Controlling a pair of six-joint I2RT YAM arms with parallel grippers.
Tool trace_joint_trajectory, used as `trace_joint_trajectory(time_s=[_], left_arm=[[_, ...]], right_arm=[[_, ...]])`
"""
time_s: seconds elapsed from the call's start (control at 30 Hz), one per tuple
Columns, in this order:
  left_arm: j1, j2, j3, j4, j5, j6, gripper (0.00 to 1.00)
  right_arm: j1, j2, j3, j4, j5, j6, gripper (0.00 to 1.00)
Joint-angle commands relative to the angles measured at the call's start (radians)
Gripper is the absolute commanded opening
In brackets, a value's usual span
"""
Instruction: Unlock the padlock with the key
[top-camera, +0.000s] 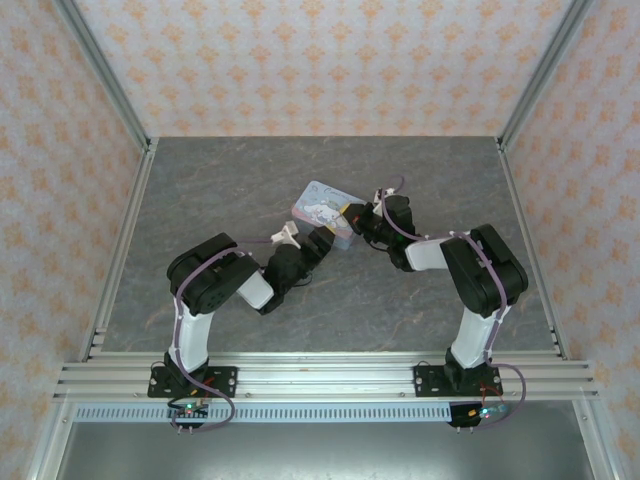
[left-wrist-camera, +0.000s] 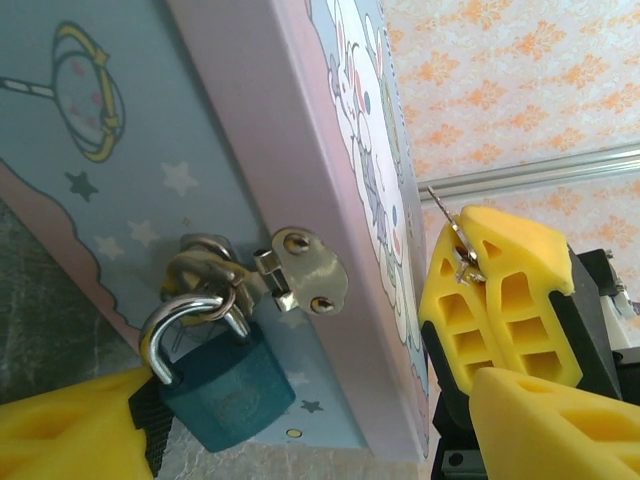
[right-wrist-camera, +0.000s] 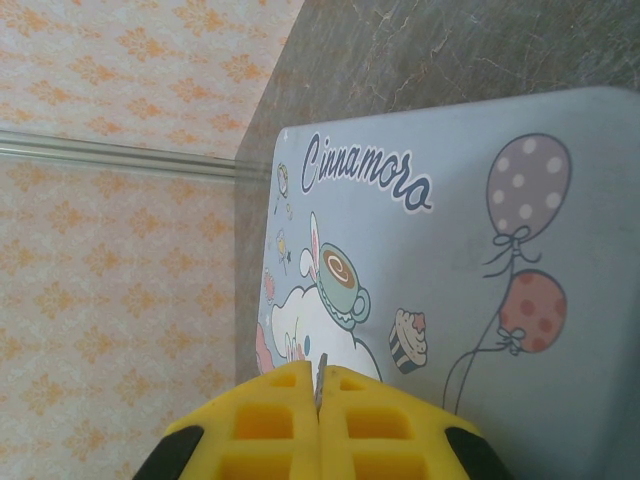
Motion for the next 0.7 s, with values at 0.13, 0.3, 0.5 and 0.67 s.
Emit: trace_joint_trajectory(time_s=[0.13, 0.3, 0.5, 0.67], left_arm=[[-0.009, 0.023, -0.030, -0.025, -0.001, 0.029, 0.77], [-0.009, 0.039, -0.021, 0.022, 0.012, 0.029, 0.75], [-0.008, 0.044, -0.011, 0.010, -0.013, 0.036, 0.69], [-0.012, 0.050, -0.011, 0.034, -0.019, 0.025, 0.59]], right_arm=[[0.007, 0.031, -0.044, -0.114, -0.004, -0.009, 0.00], [0.008, 0.031, -0.046, -0.115, -0.001, -0.010, 0.00], [0.008, 0.033, -0.047, -0.113, -0.003, -0.008, 0.00], [0.007, 0.032, -0.047, -0.114, -0.006, -0.008, 0.00]])
